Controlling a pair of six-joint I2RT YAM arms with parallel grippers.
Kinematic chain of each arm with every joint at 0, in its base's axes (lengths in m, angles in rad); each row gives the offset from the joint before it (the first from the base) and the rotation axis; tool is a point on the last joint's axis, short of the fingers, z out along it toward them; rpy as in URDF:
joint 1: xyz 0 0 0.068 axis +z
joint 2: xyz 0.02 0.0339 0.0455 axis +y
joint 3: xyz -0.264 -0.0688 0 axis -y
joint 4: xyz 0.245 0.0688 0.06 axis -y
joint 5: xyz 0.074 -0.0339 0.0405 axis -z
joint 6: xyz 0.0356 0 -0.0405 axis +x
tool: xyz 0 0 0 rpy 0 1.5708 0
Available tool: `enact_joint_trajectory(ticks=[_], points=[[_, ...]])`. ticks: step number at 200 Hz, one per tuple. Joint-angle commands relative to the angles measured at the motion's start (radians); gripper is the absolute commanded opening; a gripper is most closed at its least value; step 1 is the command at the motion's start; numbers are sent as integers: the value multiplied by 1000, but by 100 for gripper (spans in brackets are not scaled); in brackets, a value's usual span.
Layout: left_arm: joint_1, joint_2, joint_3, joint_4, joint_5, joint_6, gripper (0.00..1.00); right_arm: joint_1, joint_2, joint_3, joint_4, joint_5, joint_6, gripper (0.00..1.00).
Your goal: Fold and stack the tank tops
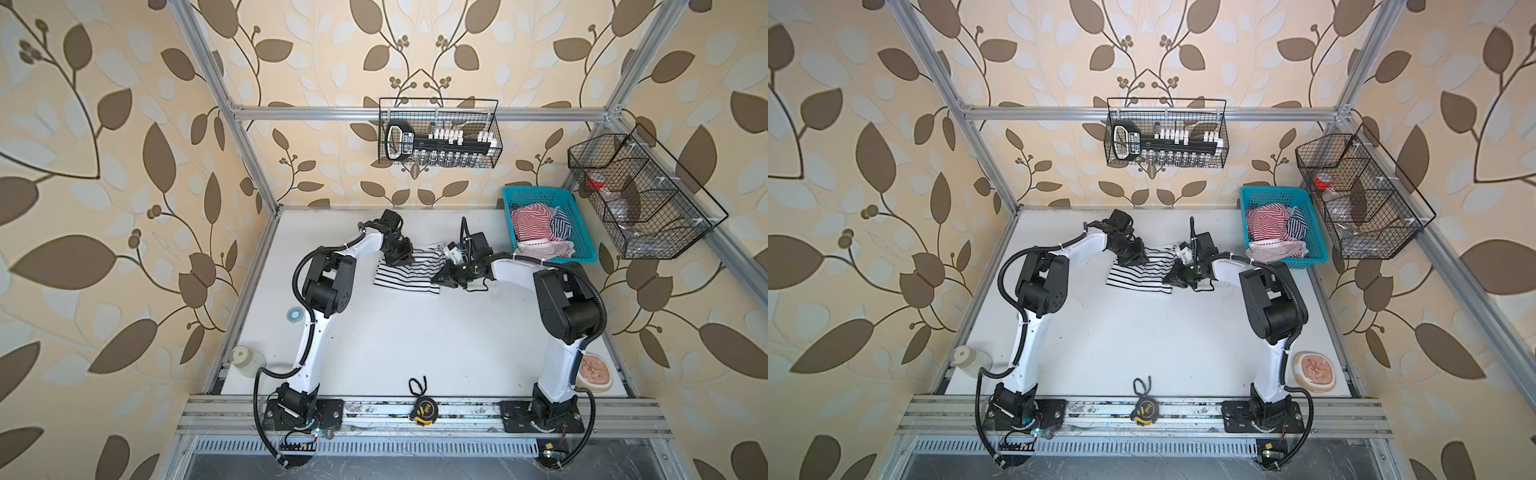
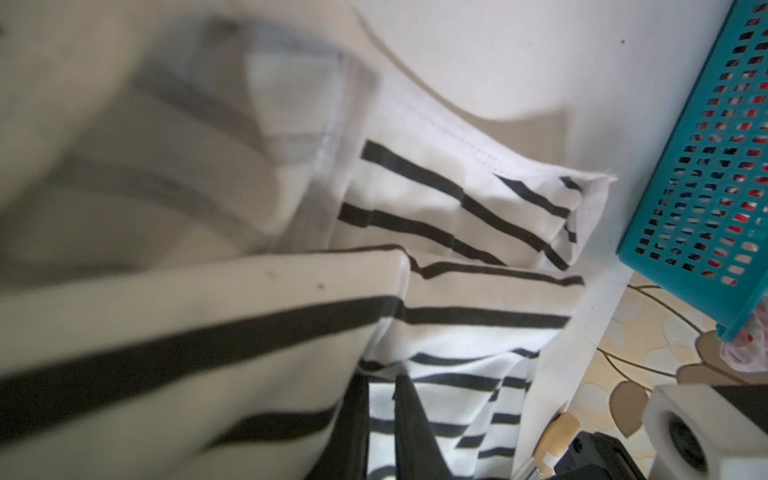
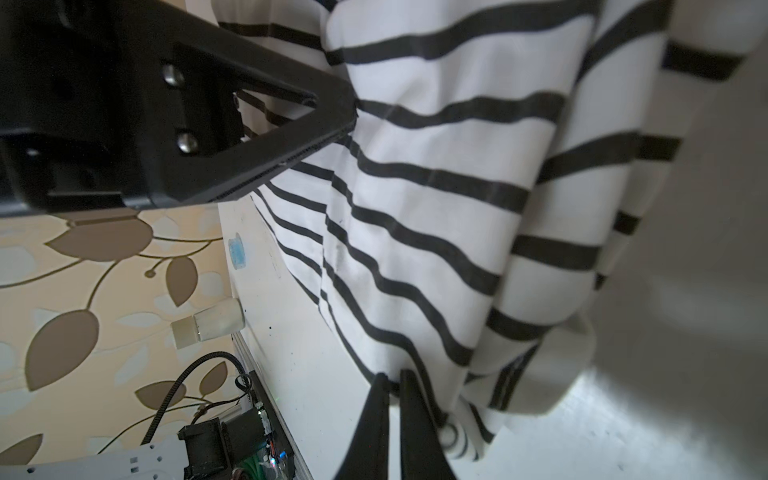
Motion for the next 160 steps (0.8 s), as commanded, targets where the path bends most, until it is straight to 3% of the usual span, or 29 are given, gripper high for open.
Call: enact_joint_trajectory(ticks=[1, 33, 54, 69, 99, 128, 147, 160], points=[[18, 5, 38, 28, -3, -13, 15, -19, 21, -53, 29, 15, 4, 9], [36, 18, 49, 50, 14, -22, 17, -40, 26, -111, 36, 23, -8, 9], [38, 3, 81, 42, 38, -17, 26, -42, 25, -129, 35, 21, -15, 8], [41, -35, 101, 21, 39, 2, 38, -42, 8, -138, 30, 20, -20, 8], [80, -161, 99, -78, -13, 87, 53, -44, -53, -138, -13, 27, -45, 8], [149, -270, 33, -197, -112, 192, 62, -47, -125, -140, -51, 29, -65, 9], [190, -309, -34, -230, -127, 253, 72, -51, -171, -140, -76, 31, -76, 12], [201, -320, -73, -234, -130, 285, 73, -55, -200, -140, -90, 32, -83, 12]])
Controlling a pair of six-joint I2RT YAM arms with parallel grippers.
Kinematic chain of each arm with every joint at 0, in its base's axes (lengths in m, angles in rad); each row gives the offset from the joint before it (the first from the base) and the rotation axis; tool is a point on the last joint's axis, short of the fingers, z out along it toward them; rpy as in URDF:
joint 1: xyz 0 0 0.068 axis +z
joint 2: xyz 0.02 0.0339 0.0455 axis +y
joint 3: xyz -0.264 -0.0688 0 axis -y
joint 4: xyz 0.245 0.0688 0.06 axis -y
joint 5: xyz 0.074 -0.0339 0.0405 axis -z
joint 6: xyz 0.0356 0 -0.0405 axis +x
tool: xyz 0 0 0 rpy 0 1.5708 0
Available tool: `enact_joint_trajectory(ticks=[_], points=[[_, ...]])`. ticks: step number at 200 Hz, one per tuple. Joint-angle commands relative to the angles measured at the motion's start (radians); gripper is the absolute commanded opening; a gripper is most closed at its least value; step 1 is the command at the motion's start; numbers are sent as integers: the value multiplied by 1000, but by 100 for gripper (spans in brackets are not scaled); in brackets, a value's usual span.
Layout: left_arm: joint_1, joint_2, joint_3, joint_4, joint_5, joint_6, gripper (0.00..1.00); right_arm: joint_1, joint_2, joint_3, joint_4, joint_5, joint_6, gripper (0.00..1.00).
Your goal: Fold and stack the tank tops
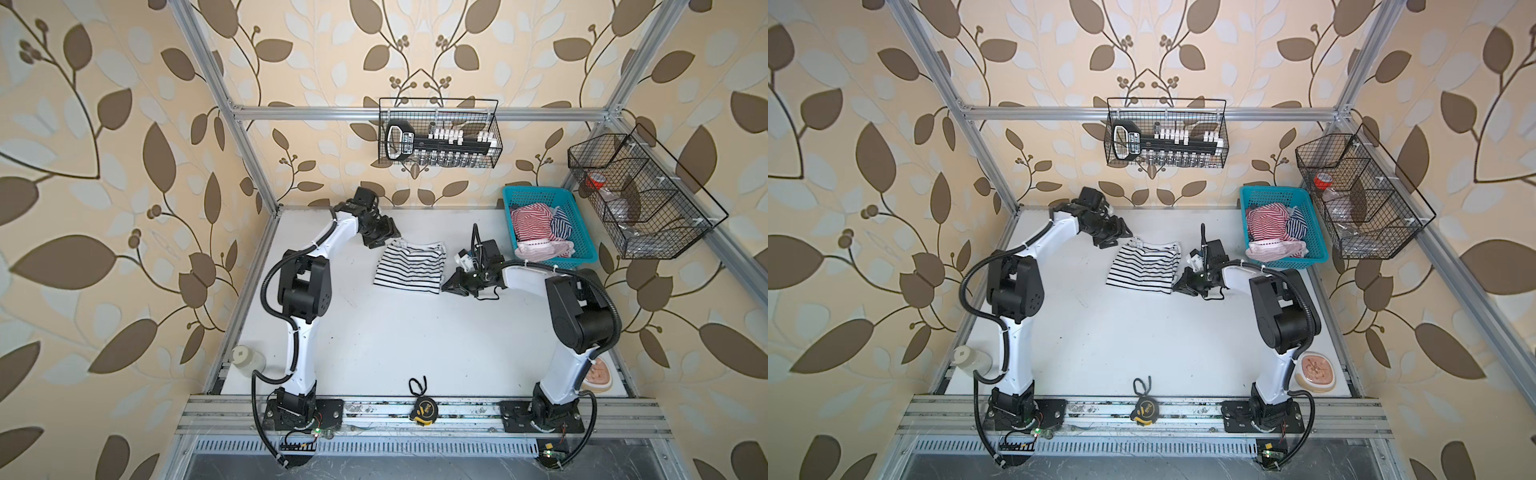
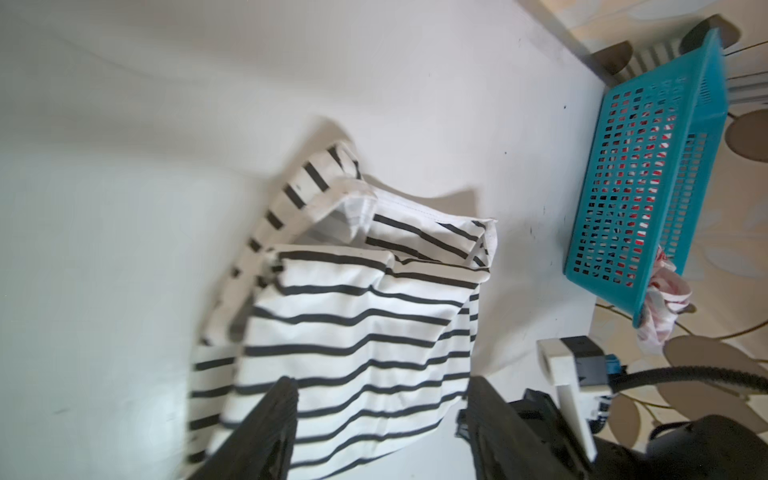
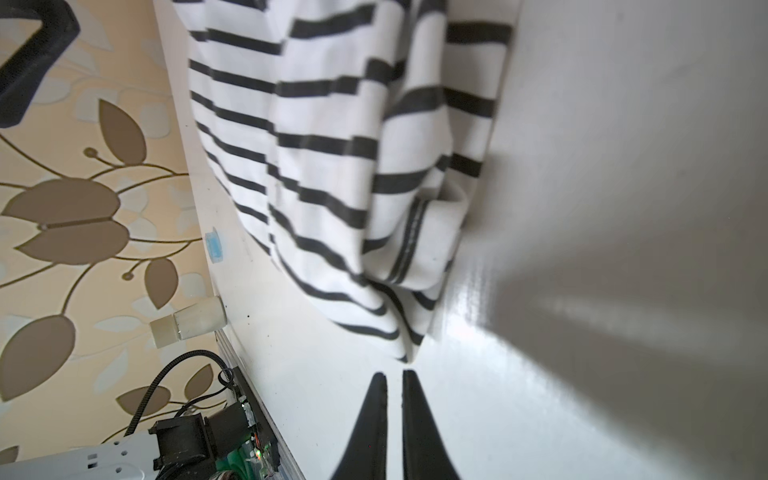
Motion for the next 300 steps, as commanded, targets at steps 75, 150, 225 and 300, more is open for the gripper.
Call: enact_joint_trajectory(ticks=[75, 150, 225, 300], points=[[39, -18, -237, 131, 97, 87, 73, -85, -192, -37, -134, 12, -90, 16], [31, 71, -268, 217, 168, 31, 74, -118, -226, -88, -139, 12, -102, 16], [-42, 132, -214, 203, 187, 26, 73, -121, -219, -91, -131, 6, -103, 16], [-67, 175, -165, 158, 99, 0, 29, -130, -226, -110, -130, 3, -111, 16]])
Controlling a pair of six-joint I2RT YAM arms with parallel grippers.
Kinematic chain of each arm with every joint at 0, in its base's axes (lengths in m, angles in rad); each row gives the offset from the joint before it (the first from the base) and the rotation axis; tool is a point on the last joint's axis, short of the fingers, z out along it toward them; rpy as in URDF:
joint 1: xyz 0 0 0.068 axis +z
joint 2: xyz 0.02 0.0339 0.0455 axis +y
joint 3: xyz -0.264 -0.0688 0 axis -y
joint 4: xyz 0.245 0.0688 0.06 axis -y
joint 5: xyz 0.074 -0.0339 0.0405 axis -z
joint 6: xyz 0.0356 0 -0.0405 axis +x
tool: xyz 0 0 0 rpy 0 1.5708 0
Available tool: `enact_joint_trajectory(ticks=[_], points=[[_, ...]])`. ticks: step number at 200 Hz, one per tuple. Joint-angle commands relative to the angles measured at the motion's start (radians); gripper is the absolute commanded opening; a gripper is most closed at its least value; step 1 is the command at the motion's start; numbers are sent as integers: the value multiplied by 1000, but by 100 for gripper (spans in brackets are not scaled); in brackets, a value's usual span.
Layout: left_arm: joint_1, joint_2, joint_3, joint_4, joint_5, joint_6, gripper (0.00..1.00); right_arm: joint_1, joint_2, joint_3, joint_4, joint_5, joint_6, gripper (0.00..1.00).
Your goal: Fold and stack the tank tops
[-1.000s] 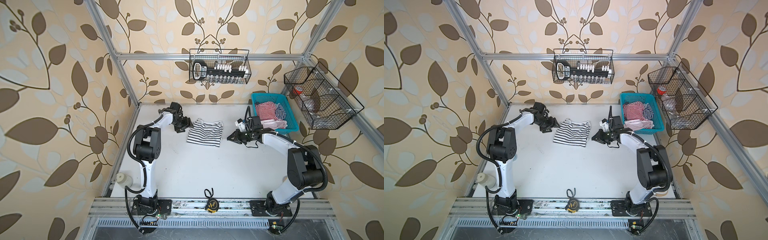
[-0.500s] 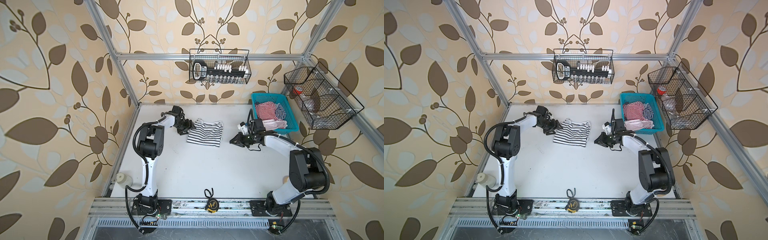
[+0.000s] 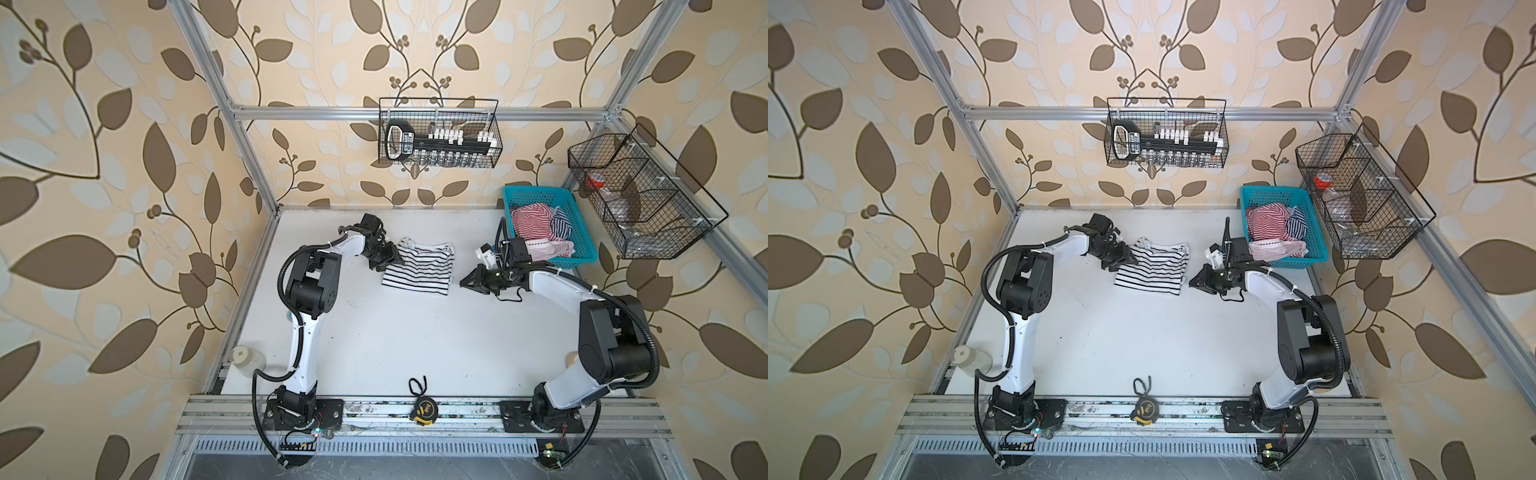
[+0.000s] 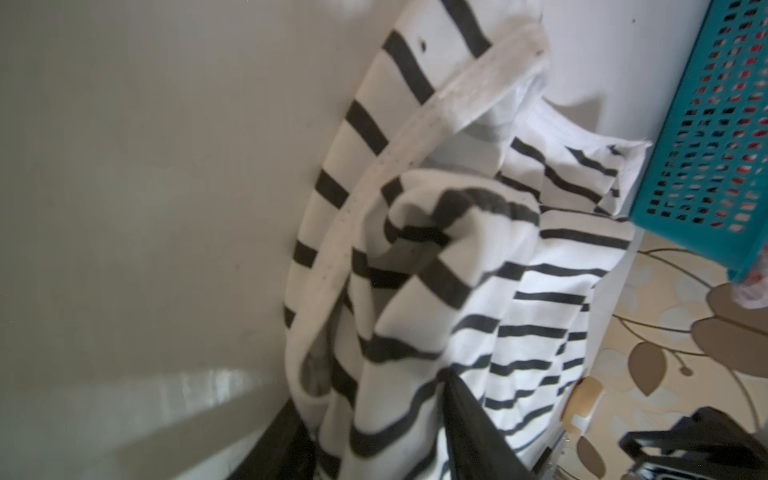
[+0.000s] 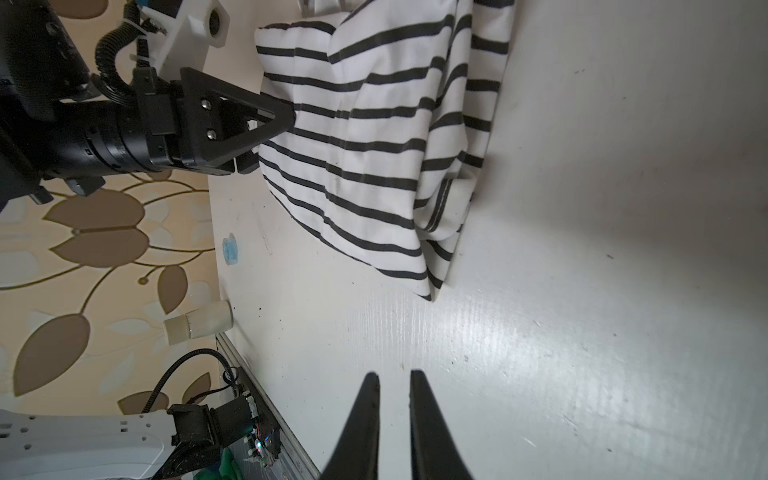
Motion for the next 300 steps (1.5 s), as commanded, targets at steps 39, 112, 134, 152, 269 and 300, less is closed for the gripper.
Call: enact_joint_trajectory(ticks=[39, 112, 134, 152, 269, 300], points=[[9, 38, 136, -169, -162, 75, 0, -27, -35, -42, -9, -11, -39, 16], [192, 110, 392, -469, -309, 280, 0, -35, -34, -80, 24, -40, -35, 16], [251, 133, 451, -506, -351, 317, 0, -34, -22, -77, 26, -48, -42, 15], [291, 171, 546, -561, -389, 361, 0, -35, -10, -75, 27, -53, -46, 15], [532, 291, 759, -544, -433, 530, 0, -34, 27, -76, 30, -48, -47, 15], [566, 346, 837, -553, -389, 545, 0, -34, 19, -64, -9, -33, -68, 15]])
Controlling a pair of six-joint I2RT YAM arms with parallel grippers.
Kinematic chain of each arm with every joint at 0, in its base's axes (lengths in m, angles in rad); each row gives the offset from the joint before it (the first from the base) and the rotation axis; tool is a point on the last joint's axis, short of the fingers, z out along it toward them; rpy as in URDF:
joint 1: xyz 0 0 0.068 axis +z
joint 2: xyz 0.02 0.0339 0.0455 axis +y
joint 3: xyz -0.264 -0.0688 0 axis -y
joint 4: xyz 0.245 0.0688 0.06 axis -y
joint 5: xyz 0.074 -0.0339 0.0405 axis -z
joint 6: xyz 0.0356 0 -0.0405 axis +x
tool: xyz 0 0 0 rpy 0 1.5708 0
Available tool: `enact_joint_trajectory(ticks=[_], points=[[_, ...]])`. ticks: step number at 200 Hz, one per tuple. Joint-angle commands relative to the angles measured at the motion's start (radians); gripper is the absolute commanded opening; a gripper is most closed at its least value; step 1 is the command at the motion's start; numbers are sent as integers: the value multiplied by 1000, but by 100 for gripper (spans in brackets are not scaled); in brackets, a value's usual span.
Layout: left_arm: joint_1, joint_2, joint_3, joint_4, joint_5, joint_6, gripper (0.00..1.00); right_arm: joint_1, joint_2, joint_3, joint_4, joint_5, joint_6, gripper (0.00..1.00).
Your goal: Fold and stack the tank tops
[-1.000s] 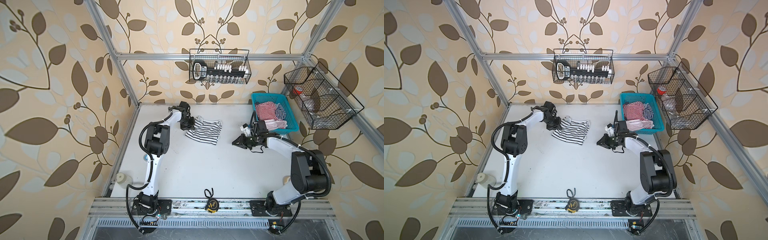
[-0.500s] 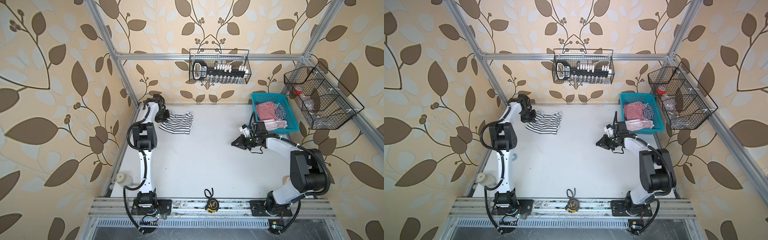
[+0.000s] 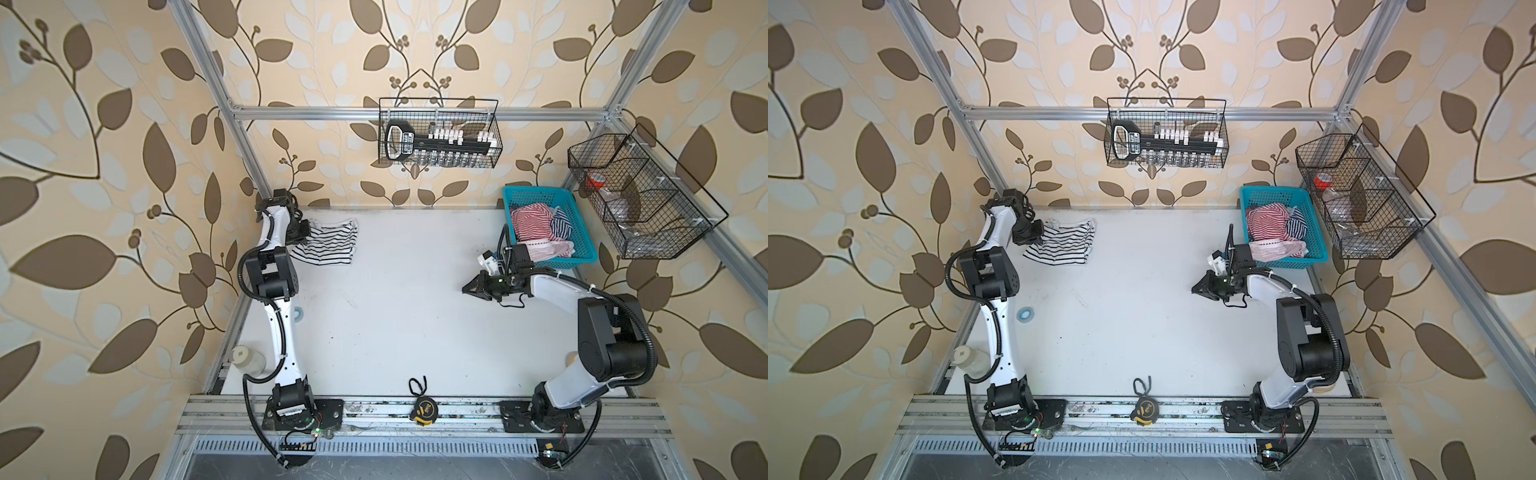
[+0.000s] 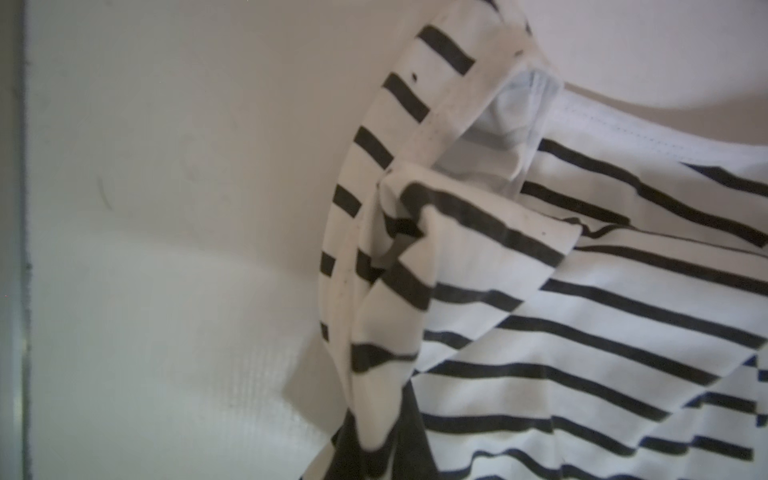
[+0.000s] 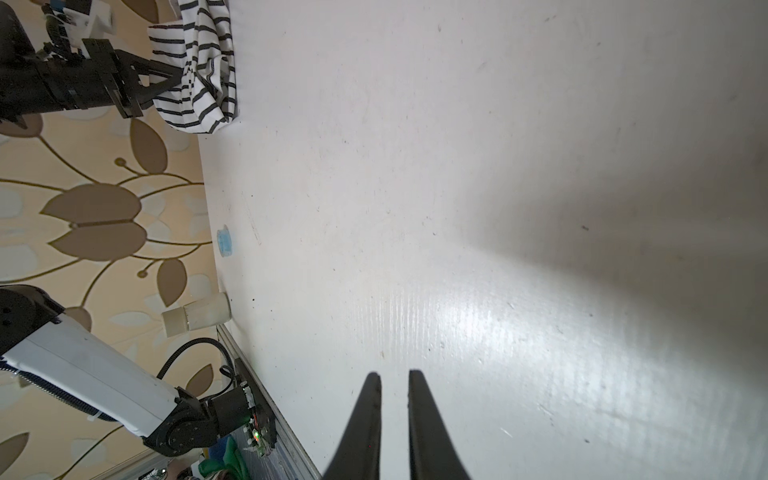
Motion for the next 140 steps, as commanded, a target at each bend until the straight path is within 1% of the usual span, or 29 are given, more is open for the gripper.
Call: enact_joint_trajectory(ticks=[1, 73, 82, 97, 113, 123, 140], points=[[21, 35, 72, -2, 39, 42, 0, -4, 7, 1, -39, 7, -38, 15], [28, 72, 119, 56, -17, 42, 0, -2, 29, 13, -42, 19, -22, 15], [28, 72, 123, 64, -25, 39, 4, -1, 28, 13, -42, 20, -22, 15], [28, 76, 130, 73, -41, 31, 8, -1, 25, 11, -47, 25, -24, 16], [30, 79, 133, 82, -55, 19, 19, -1, 19, 6, -46, 28, -21, 15], [30, 79, 133, 83, -57, 13, 30, -1, 15, 3, -45, 29, -18, 16], [30, 75, 129, 84, -70, -2, 35, 1, 10, 2, -43, 28, -16, 16]])
